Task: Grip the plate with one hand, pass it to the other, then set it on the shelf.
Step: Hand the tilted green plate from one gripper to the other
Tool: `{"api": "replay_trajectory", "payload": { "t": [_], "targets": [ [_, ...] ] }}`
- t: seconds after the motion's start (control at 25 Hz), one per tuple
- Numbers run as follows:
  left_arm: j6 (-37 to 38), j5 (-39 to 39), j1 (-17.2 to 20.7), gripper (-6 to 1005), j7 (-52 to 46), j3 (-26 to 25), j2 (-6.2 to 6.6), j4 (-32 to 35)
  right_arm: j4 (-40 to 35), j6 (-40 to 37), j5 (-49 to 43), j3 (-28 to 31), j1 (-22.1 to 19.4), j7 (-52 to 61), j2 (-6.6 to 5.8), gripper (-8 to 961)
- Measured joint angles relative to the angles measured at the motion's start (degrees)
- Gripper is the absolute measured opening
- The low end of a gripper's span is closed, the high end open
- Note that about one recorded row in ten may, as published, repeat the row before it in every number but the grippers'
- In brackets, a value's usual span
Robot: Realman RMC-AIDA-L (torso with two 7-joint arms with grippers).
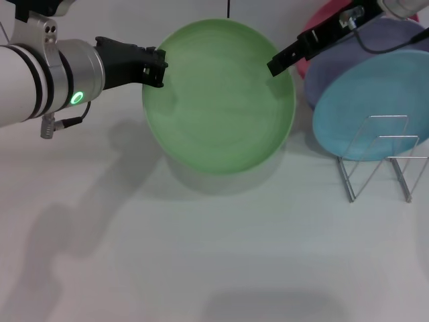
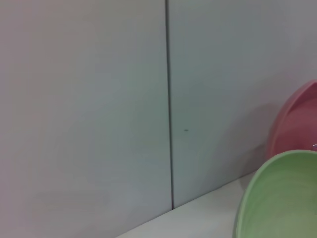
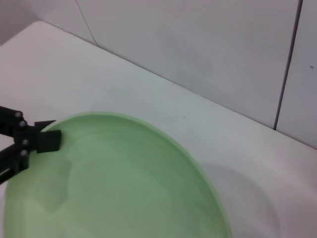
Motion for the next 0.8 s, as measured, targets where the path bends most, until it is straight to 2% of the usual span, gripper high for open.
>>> {"api": "replay_trajectory", "payload": {
  "t": [0.4,0.8],
  "targets": [
    [-0.2,-1.4,0.6,39,1.2,0.0,0.00,-1.0,0.5,1.8,0.0,-0.6,-0.2,0.0,0.15,716],
    [-0.4,-1.5,1.0,39,1.2,0.6,0.00,-1.7,0.7,1.9,0.0,-0.7,-0.2,0.0,0.50,472]
  ]
}}
